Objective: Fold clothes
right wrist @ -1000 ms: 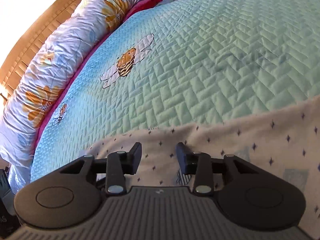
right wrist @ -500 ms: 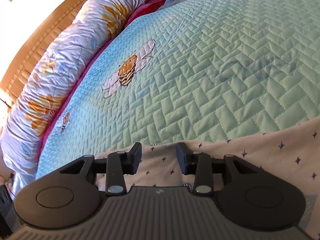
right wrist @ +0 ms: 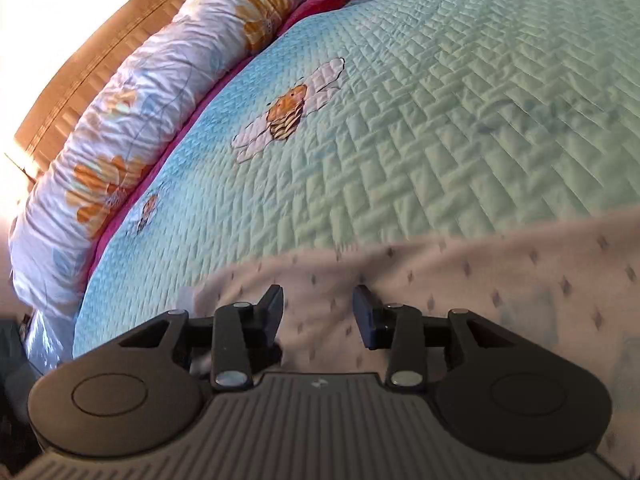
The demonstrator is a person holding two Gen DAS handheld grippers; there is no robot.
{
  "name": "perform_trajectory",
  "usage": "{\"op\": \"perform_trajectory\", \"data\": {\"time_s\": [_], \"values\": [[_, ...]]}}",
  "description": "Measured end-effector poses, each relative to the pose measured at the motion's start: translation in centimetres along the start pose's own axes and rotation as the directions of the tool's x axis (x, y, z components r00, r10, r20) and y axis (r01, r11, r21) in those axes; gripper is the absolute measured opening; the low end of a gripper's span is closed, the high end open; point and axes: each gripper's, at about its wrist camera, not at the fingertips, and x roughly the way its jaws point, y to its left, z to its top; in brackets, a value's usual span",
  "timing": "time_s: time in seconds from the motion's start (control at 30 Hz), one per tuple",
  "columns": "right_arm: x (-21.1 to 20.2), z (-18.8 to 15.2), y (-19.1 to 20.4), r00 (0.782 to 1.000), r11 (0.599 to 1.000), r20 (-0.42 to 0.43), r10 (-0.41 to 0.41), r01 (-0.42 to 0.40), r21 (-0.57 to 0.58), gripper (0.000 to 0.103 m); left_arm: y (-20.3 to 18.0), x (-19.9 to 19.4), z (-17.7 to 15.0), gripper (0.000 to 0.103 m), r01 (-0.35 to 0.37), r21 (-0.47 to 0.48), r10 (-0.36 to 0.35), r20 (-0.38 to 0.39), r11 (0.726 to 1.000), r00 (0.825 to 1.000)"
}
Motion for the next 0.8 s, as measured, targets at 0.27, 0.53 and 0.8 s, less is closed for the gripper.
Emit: {"op": "perform_trajectory", "data": {"time_s": [0.27,0.53,0.8], "values": [[-2.8,0.8,0.4,0.996,0.999,0.089,0.013,-0.016,0.03,0.041,-0.1,0.1,0.1,0.092,-0.004,0.006,0.004,0.0,1.0,1.0],[-5.4,-5.2,-2.4,0.997,0.989,0.075,0.004,-0.015,0.145,0.04,-0.3,0.1,-0.1,0.093,-0.013,0.017,0.013,0.003,1.0,1.0],[-11.5,-6.4,-5.6,0.972,0.958,0.229,-0.061,-0.008,0.288,0.042,-0.4,0.2,-0.2,0.095,-0.01,0.028,0.01,0.007,1.0,1.0]]}}
